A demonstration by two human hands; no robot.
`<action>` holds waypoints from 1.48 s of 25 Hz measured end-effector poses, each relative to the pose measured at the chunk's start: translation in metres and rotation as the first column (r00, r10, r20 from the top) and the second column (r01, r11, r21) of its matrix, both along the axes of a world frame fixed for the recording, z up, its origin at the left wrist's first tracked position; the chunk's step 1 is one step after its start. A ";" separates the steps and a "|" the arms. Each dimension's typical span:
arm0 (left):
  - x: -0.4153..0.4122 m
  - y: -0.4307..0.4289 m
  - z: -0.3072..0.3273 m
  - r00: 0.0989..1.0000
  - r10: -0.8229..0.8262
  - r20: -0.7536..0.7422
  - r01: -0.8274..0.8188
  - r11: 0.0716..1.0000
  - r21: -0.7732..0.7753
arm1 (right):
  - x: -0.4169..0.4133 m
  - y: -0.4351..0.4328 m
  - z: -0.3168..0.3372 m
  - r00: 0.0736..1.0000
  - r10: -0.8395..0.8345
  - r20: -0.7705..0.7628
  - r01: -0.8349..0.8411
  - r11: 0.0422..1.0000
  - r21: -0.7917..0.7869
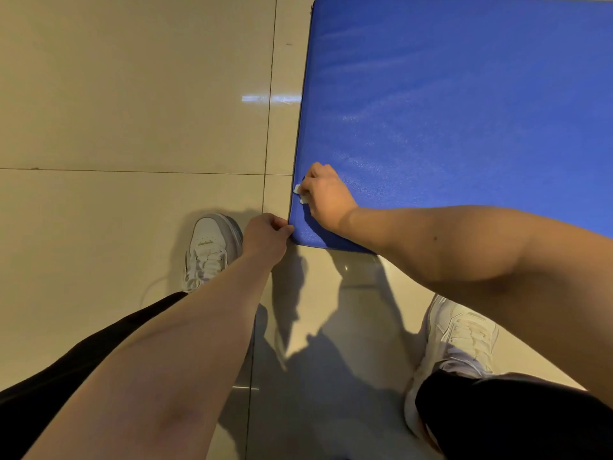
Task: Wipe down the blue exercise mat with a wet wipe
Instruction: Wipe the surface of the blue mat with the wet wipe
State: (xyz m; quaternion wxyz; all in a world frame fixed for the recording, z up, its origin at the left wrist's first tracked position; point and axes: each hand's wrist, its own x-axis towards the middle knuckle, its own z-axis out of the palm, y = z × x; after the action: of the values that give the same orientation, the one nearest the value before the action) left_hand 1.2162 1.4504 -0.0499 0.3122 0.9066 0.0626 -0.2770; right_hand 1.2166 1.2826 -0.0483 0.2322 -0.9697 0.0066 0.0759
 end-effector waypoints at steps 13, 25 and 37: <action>0.002 -0.015 0.012 0.999 0.009 0.038 -0.008 0.999 -0.034 | -0.067 -0.021 0.001 0.848 0.527 -0.062 -0.509 0.841 0.185; 0.002 -0.028 0.013 0.816 -0.561 0.138 0.519 0.817 0.253 | -0.053 -0.049 -0.009 0.987 0.157 0.031 -0.159 0.986 0.059; -0.001 -0.057 0.034 0.774 -0.631 0.047 0.555 0.713 0.427 | -0.011 -0.103 0.006 1.000 -0.013 0.024 0.016 0.990 -0.139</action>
State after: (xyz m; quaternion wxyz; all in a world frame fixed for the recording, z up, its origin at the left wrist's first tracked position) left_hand 1.2155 1.3935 -0.0162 0.0240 0.9433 -0.2090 -0.2569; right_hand 1.2060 1.1797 -0.0419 0.1646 -0.9842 0.0164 0.0624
